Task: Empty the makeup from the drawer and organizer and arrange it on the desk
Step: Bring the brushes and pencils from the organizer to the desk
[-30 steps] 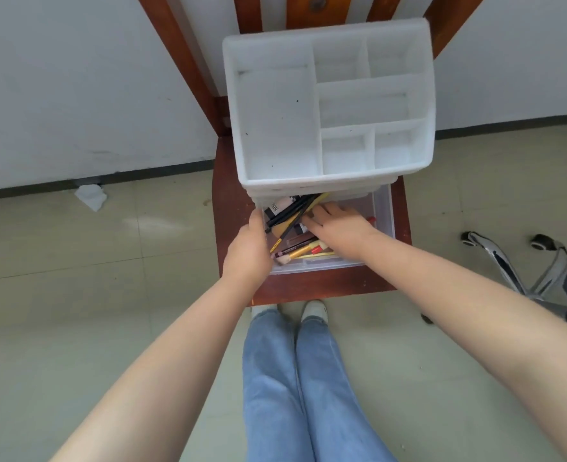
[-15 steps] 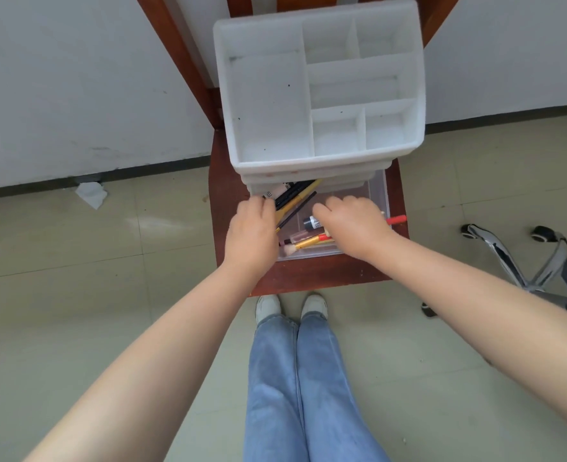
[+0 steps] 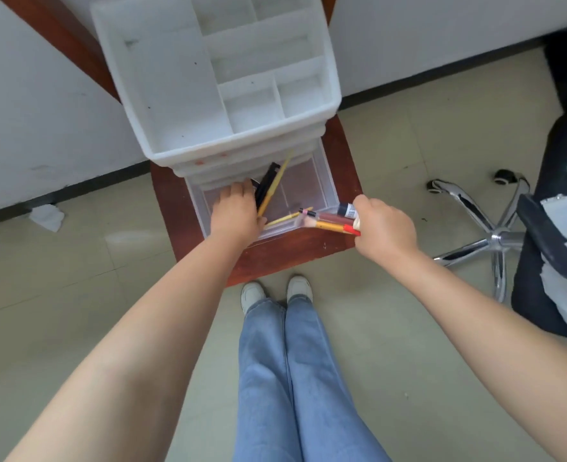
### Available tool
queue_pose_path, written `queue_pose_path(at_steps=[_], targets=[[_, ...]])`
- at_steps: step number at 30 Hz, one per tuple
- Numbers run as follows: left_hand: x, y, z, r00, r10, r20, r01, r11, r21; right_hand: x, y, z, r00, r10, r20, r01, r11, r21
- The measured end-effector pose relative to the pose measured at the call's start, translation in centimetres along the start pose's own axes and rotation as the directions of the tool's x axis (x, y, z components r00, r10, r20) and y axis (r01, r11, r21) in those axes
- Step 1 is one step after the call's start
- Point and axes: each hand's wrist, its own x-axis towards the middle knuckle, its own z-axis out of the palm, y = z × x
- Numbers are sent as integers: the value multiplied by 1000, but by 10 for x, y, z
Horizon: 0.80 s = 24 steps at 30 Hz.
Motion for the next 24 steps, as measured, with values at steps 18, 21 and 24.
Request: queue_pose_path(at_steps=[18,21,24], targets=[[23,12,-7,962,246,114,-271,883,383,18,7,8,983,179,34,-180,933,312],[22,6,-9,964,250,94,-267,921,283,18,9,12,978,203,40,-204,915,348],[18,6,-5,976,207,71,-218,949,226,17,10,14,971,235,53,-237,895,378]])
